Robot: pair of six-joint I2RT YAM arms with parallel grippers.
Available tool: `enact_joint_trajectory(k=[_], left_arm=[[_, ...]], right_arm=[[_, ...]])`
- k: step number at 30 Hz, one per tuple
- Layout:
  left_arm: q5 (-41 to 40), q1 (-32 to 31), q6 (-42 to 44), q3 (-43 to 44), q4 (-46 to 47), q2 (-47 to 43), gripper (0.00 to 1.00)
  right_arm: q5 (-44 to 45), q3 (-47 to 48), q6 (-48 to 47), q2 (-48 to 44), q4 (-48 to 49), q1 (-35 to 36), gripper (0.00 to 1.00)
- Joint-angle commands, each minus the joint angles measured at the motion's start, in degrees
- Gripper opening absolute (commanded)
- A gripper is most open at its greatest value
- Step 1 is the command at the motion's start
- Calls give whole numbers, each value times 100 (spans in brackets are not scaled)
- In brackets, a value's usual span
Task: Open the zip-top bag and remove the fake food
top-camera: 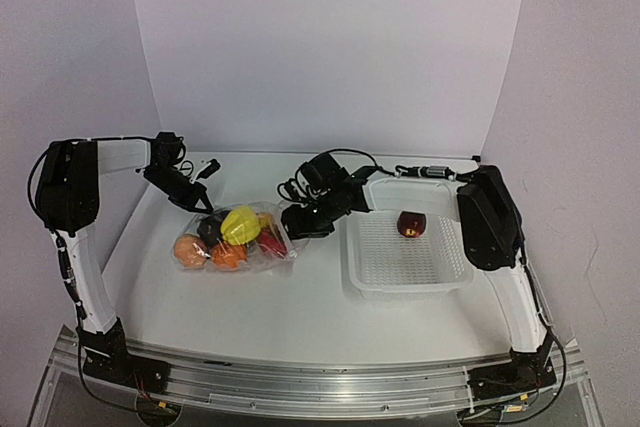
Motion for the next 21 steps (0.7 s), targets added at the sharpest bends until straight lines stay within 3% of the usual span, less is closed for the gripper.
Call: enact_joint_trajectory(k=[1,3,9,21], left_arm=[[32,11,47,-15,-55,-19,0],[47,13,49,-14,-62,-17,0],[92,14,25,-6,-89,-3,0],[133,12,-5,-76,-85,53,0]], right_arm=[[-269,433,18,139,426,153,63],[-127,412,-56,141,462,199,71],[615,372,-778,248,529,468,79],[1191,175,-1286,857,796,762,80]])
